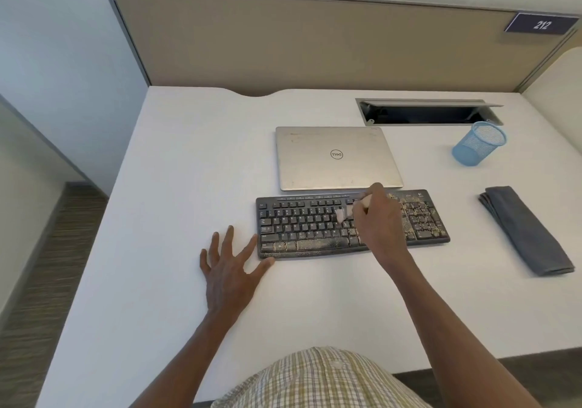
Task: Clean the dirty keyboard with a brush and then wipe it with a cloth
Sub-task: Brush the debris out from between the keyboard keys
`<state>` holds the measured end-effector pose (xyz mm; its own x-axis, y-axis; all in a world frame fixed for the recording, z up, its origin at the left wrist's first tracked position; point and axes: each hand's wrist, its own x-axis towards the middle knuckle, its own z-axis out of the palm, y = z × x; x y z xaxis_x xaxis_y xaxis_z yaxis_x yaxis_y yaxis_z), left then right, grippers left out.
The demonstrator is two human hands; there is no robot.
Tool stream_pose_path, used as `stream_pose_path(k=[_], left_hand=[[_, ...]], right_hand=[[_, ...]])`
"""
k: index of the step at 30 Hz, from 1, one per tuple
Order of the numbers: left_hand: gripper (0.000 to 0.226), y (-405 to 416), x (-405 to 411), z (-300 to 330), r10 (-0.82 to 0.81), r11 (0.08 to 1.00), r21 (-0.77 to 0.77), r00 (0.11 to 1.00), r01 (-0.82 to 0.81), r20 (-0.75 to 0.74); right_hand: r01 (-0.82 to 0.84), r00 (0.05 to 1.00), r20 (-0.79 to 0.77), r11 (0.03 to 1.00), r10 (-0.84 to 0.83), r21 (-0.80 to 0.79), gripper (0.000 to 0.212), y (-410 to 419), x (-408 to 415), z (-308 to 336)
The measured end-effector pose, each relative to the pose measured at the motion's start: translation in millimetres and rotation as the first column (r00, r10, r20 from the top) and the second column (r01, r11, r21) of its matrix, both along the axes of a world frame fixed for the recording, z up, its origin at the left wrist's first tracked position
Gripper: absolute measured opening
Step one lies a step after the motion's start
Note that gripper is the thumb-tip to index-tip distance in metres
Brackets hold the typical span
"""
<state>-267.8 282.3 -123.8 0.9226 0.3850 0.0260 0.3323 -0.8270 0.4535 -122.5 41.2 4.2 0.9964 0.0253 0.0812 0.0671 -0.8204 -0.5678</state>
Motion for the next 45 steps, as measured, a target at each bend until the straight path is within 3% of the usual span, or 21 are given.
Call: stream_pose_path(k=[4,8,11,15,19,22,25,27,31,36,43,45], left_hand=[[0.076,-0.2,0.0,0.2,0.007,1.0,-0.003,1.0,-0.007,0.003],[0.074,-0.5,0.5,-1.0,0.01,1.0,0.003,1.0,-0.01,0.016],[0.074,-0.5,0.4,-1.0,0.014,1.0,0.009,1.0,-0.014,0.012],[0.074,-1.0,0.5,-0.6,0.02,1.0,0.006,1.0,-0.02,0.008],[0.073,-0.9,0.7,-0.4,0.022,1.0,0.006,1.0,-0.023,0.006],[0.073,-0.6,0.5,-0.8,0.02,1.0,0.006,1.0,-0.02,0.009],[0.072,-0.7,-0.1,-1.9,0.019,1.0,0.01,1.0,-0.02,0.013],[0.072,-0.2,-0.3,-2.5,0.021,1.0,0.009,1.0,-0.021,0.011],[0.072,-0.7,0.4,-2.4,0.019,1.0,0.009,1.0,-0.019,0.011],[0.073,-0.3,0.2,-2.5,0.02,1.0,0.008,1.0,-0.02,0.012],[0.073,-0.5,0.4,-1.5,0.026,1.0,-0.002,1.0,-0.026,0.011],[0.073,-0.7,0.5,-1.4,0.022,1.0,0.0,1.0,-0.022,0.009]], right_hand=[[-0.086,0.995,-0.056,0.994,0.083,-0.062,0.005,-3.4,4.7,0.2],[-0.061,0.998,-0.001,0.998,0.061,-0.029,0.004,-6.1,7.7,2.1],[-0.135,0.989,-0.077,0.988,0.129,-0.074,0.005,-6.7,9.3,3.2],[-0.1,0.995,-0.034,0.994,0.098,-0.043,0.004,-8.2,12.0,6.3],[-0.142,0.983,-0.122,0.989,0.134,-0.051,0.004,-11.6,11.8,5.6],[-0.108,0.992,-0.061,0.994,0.107,-0.016,0.003,-11.3,12.8,6.8],[-0.117,0.99,-0.087,0.991,0.11,-0.07,0.008,-9.7,12.0,3.5],[-0.17,0.979,-0.134,0.976,0.152,-0.138,0.009,-12.0,12.0,5.9],[-0.316,0.946,-0.084,0.948,0.312,-0.039,0.012,-14.6,12.4,15.8],[-0.51,0.86,-0.053,0.858,0.508,-0.058,0.018,-4.4,7.0,7.7],[-0.451,0.889,-0.064,0.848,0.452,-0.278,0.014,-25.0,9.0,3.3],[-0.438,0.893,-0.021,0.857,0.45,-0.271,0.014,-25.0,10.7,6.7]])
